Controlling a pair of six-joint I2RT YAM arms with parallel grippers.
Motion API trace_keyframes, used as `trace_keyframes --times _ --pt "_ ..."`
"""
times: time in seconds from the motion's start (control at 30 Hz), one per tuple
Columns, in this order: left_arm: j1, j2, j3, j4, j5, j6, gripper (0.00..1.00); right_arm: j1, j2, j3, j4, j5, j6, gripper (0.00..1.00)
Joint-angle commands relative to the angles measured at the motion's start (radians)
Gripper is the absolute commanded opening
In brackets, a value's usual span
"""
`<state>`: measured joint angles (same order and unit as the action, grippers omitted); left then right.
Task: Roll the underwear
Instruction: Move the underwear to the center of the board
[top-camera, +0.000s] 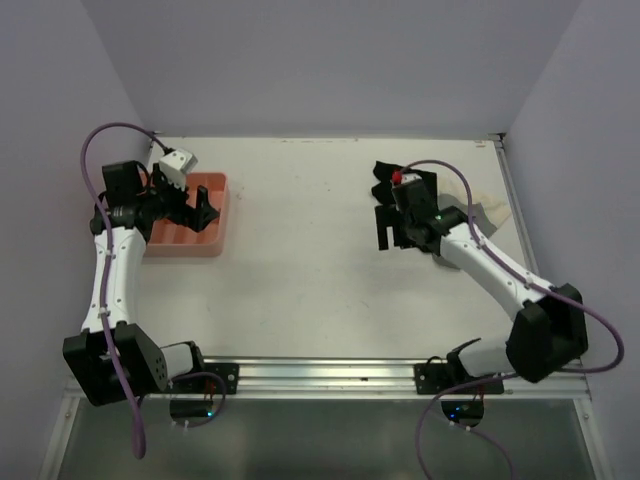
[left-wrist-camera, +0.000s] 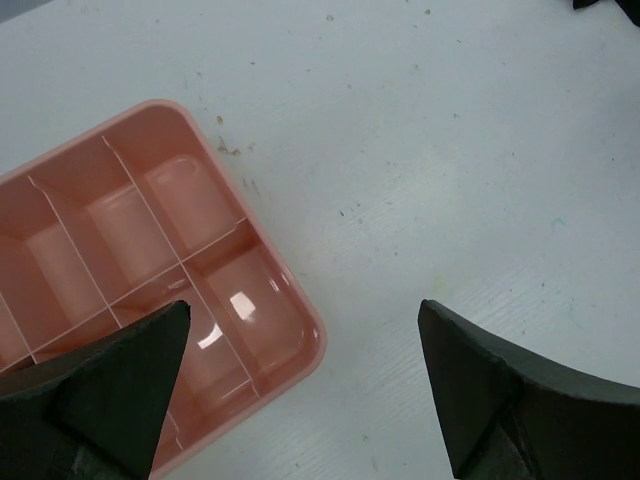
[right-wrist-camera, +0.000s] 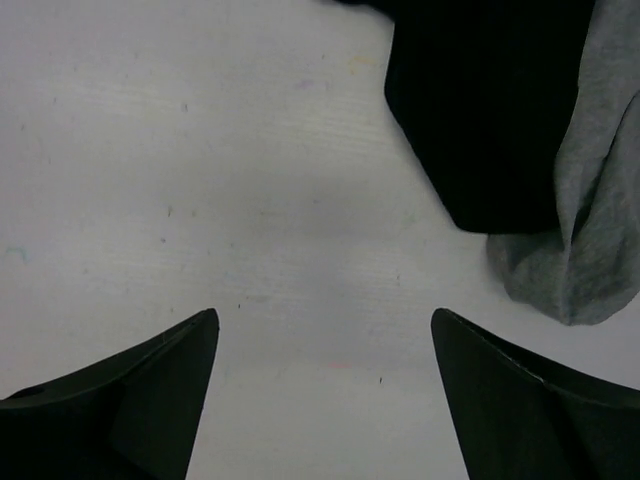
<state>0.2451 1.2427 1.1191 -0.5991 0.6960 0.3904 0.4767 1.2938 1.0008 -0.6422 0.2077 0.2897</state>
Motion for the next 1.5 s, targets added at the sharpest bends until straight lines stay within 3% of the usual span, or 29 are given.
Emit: trace_keyframes --times 0.0,0.3,0.5,0.57,0.6,0.7,0.8,0.87,0.97,1.03,1.1,1.13,1.3,1.47 --pt "-0.006 -0.009 0.036 -0.007 0.014 0.05 1.0 -0.033 0.158 0.183 0.084 0.127 -0.026 0.91" --pt "-0.046 0.096 0.085 0.021 0.134 0.051 1.0 -0.22 0.694 0.649 0.076 0.026 -0.05 0.81" --pt "-0.079 0.152 0.133 0.051 0.126 0.024 1.0 -0.234 0.855 0.731 0.099 -0.082 -0.061 0.75" --pt "-0.084 0.159 0.137 0.048 0.119 0.028 1.0 -0.233 0.884 0.708 0.13 -0.106 -0.058 0.6" --pt "-0.084 0.161 0.14 0.045 0.112 0.031 1.0 -0.231 0.889 0.697 0.14 -0.147 -0.055 0.46" --pt "-0.086 0.161 0.145 0.021 0.102 0.059 1.0 -0.204 0.875 0.623 0.193 -0.214 -0.047 0.21" --pt "-0.086 0.161 0.143 -0.022 0.112 0.123 1.0 -0.124 0.79 0.488 0.267 -0.26 -0.035 0.11" --pt "-0.086 0.167 0.143 -0.037 0.126 0.148 1.0 -0.048 0.711 0.374 0.311 -0.275 0.0 0.11" --pt "-0.086 0.195 0.146 -0.062 0.146 0.185 1.0 0.041 0.626 0.248 0.383 -0.326 0.064 0.18" --pt "-0.087 0.218 0.169 -0.111 0.18 0.237 1.0 0.078 0.567 0.188 0.435 -0.358 0.101 0.35" --pt "-0.089 0.259 0.185 -0.131 0.195 0.248 0.99 0.1 0.439 0.09 0.49 -0.375 0.137 0.59" --pt "-0.093 0.271 0.194 -0.136 0.221 0.254 0.99 0.102 0.388 0.059 0.498 -0.386 0.166 0.62" --pt "-0.183 0.383 0.277 -0.15 0.229 0.26 0.94 0.074 0.014 -0.048 0.391 -0.254 0.169 0.69" --pt "-0.394 0.551 0.379 -0.042 0.178 0.153 0.86 0.007 -0.131 -0.16 0.263 -0.172 0.196 0.63"
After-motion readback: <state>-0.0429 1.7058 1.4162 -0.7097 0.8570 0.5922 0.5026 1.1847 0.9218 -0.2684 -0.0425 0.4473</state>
